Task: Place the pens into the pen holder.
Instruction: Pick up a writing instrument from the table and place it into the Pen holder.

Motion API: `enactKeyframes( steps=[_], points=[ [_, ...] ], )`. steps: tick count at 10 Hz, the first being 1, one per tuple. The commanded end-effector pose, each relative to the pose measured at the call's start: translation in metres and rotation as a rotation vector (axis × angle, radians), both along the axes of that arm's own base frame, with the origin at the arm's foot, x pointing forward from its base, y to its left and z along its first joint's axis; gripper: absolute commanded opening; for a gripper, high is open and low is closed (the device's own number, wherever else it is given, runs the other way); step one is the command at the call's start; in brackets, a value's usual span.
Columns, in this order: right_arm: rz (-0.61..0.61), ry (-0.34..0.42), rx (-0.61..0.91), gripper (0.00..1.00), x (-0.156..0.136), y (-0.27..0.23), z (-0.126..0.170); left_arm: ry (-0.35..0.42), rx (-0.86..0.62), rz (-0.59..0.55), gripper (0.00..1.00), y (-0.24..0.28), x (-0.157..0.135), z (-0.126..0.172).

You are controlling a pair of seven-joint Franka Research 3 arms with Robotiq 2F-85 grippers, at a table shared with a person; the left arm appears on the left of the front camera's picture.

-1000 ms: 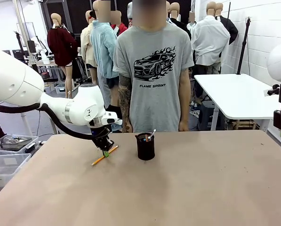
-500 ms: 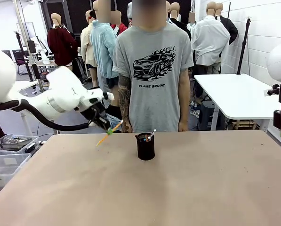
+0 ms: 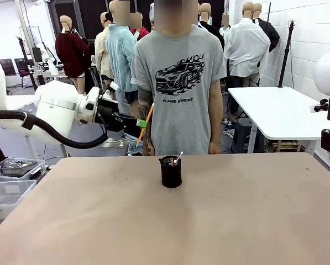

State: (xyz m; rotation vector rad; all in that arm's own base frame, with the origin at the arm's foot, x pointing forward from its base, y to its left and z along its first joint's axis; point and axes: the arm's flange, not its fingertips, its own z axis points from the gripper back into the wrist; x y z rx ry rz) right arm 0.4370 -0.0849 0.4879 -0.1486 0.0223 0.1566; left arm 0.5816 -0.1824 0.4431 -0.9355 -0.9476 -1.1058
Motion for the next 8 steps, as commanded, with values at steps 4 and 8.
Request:
enactKeyframes(
  steps=[4, 8],
  points=[
    [0.02, 0.003, -0.021, 0.78, -0.001, -0.003, -0.001, -0.033, -0.334, -0.297, 0.0, -0.021, 0.016, -0.047],
    [0.02, 0.003, -0.021, 0.78, -0.001, -0.003, -0.001, -0.036, -0.314, -0.294, 0.0, -0.065, 0.056, -0.073]
  ],
)
